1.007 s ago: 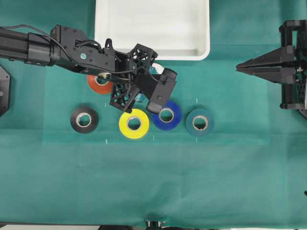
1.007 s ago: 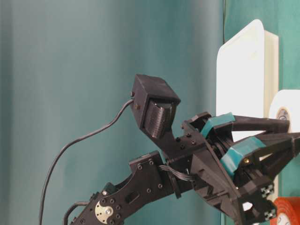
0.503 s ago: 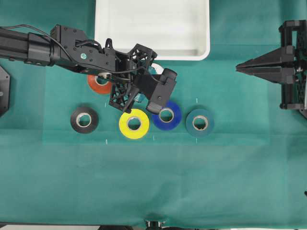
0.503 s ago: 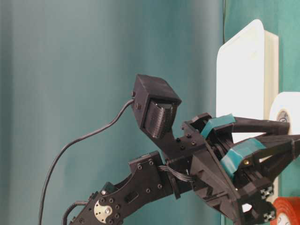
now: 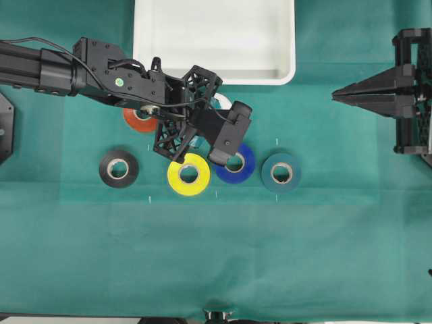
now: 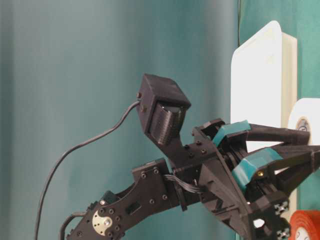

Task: Pick up the tape from a random location and place it into the white case.
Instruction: 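Close the left gripper fingers inside the white tape roll's core, then lift the white tape roll with the left gripper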

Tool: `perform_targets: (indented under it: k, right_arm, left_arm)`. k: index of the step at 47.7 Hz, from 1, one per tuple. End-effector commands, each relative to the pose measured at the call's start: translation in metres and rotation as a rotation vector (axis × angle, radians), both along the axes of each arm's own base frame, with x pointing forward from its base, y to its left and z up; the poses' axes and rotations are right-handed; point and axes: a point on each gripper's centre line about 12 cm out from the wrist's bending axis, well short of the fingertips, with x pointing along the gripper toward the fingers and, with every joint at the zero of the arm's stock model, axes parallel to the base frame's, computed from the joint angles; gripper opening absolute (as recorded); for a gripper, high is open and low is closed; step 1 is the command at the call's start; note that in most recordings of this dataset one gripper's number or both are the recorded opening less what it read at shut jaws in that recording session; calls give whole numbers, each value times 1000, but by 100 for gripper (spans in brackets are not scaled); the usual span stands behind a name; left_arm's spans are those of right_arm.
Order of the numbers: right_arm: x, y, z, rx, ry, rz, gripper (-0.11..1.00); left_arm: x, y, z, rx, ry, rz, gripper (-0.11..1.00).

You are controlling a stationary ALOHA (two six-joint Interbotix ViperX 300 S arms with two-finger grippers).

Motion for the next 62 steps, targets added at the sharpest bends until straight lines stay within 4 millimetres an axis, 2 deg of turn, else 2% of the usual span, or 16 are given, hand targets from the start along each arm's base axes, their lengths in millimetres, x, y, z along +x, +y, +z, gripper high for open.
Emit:
perform_targets:
  k: [1, 41, 62]
  right_arm:
    - [2, 0, 7, -2, -20, -1, 0]
    - [2, 0, 7, -2, -18, -1, 0]
    - [2, 0, 7, -2, -15, 0, 0]
  left_arm:
    - [5, -1, 38, -2, -95, 4, 26]
    - [-17, -13, 113, -6, -111, -24, 26]
    - [-32, -21, 175, -5, -166, -44, 26]
